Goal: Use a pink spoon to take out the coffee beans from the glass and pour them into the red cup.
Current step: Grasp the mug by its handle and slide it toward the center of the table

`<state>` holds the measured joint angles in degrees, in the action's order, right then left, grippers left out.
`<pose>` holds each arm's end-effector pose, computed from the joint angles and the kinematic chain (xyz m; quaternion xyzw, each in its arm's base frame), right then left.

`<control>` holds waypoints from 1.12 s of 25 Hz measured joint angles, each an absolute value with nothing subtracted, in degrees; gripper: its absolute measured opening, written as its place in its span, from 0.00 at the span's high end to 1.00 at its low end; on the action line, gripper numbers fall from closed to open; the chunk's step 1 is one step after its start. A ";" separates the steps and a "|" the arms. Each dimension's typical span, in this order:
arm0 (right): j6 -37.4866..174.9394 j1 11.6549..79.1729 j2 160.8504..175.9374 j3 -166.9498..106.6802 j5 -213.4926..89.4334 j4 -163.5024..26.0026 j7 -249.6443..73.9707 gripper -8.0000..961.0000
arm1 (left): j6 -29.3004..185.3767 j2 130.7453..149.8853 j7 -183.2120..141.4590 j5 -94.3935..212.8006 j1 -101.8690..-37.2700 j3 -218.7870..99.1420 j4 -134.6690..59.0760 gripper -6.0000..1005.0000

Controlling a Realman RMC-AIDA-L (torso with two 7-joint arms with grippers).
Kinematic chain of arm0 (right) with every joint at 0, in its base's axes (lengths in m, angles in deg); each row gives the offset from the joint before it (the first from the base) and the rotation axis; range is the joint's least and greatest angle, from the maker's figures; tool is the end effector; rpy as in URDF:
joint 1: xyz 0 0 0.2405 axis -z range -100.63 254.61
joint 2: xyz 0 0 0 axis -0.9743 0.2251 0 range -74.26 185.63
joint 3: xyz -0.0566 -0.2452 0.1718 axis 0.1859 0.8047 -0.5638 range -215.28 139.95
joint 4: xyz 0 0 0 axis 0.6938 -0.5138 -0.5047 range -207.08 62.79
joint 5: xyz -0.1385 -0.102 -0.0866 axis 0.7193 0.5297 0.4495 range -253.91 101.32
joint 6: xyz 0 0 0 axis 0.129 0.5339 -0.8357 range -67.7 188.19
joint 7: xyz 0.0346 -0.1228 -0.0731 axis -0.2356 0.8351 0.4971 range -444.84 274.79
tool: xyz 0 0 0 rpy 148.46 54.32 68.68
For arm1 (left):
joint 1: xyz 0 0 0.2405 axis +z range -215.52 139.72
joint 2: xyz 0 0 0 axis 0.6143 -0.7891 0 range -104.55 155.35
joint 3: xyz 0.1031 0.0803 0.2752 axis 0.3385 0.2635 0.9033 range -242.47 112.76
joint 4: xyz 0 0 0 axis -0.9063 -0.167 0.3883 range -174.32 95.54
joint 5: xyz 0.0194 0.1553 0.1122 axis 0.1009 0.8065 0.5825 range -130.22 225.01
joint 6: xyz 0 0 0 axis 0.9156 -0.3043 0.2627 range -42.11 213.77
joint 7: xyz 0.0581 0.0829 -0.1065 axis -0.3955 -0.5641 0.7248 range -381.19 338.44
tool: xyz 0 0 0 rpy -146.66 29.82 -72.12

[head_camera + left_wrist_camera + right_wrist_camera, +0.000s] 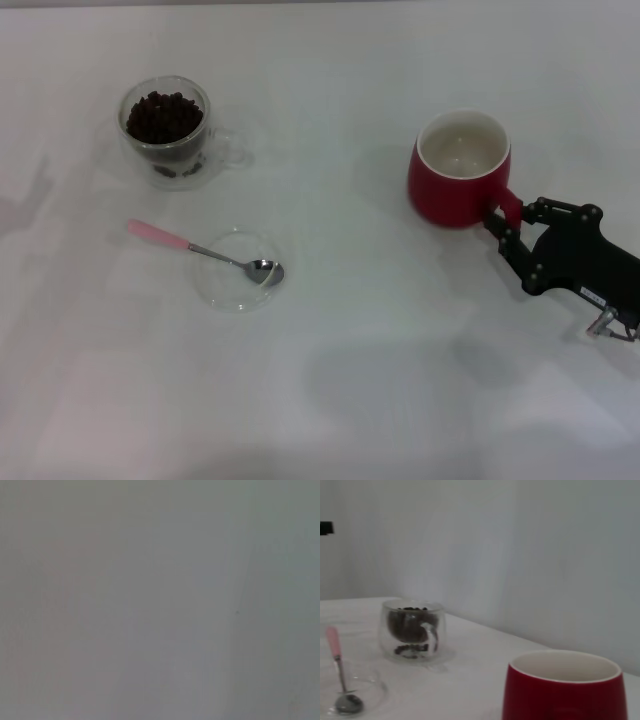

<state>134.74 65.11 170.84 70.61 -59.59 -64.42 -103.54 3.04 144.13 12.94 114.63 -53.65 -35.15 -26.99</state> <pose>0.3897 0.2297 -0.0610 -0.8695 0.1667 0.2359 0.4006 -0.3851 0.2817 0.0188 -0.7108 -0.2237 -0.3737 0.5523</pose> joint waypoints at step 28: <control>137.97 64.90 170.66 72.25 -58.70 -64.44 -112.84 0.78 | 2.53 144.05 12.84 114.72 -53.80 -34.44 -25.59 0.22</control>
<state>137.97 64.90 170.66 72.25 -58.70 -64.44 -112.84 2.53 144.05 12.84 114.72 -53.80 -34.44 -25.59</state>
